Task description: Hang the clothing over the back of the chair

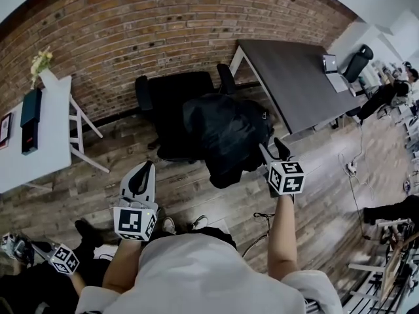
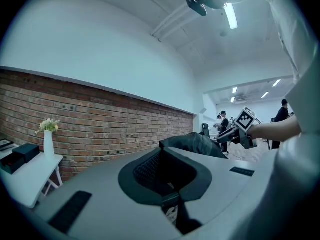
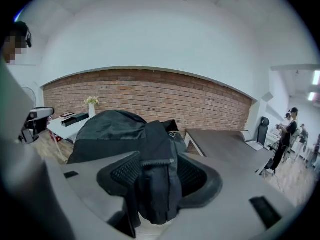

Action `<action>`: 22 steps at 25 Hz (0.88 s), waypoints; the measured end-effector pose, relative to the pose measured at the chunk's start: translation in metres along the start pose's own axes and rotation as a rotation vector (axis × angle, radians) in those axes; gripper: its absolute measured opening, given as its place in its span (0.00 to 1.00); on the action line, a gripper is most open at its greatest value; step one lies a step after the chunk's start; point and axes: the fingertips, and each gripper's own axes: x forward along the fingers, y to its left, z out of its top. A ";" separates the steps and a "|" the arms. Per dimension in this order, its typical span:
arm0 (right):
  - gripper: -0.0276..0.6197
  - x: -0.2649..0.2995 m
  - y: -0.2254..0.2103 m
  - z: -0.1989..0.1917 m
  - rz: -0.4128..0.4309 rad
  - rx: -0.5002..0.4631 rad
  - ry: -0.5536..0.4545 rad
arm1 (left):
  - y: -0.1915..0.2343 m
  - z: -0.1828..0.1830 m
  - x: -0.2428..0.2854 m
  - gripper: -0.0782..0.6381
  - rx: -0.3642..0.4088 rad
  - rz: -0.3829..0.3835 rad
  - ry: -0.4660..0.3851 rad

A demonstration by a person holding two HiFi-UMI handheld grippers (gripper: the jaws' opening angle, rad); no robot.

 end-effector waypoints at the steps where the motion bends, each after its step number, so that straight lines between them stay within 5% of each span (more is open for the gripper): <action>1: 0.40 -0.004 -0.004 -0.003 -0.018 0.013 -0.004 | -0.001 0.001 0.001 0.15 0.000 -0.006 -0.001; 8: 0.09 -0.027 -0.032 -0.026 -0.142 0.123 -0.049 | -0.012 0.006 0.012 0.15 0.011 -0.053 -0.008; 14: 0.07 -0.045 -0.048 -0.037 -0.179 0.252 -0.109 | -0.014 0.014 0.012 0.15 0.029 -0.071 -0.023; 22: 0.07 -0.072 -0.038 0.022 -0.179 0.211 -0.261 | -0.001 0.025 0.005 0.15 0.041 -0.050 -0.053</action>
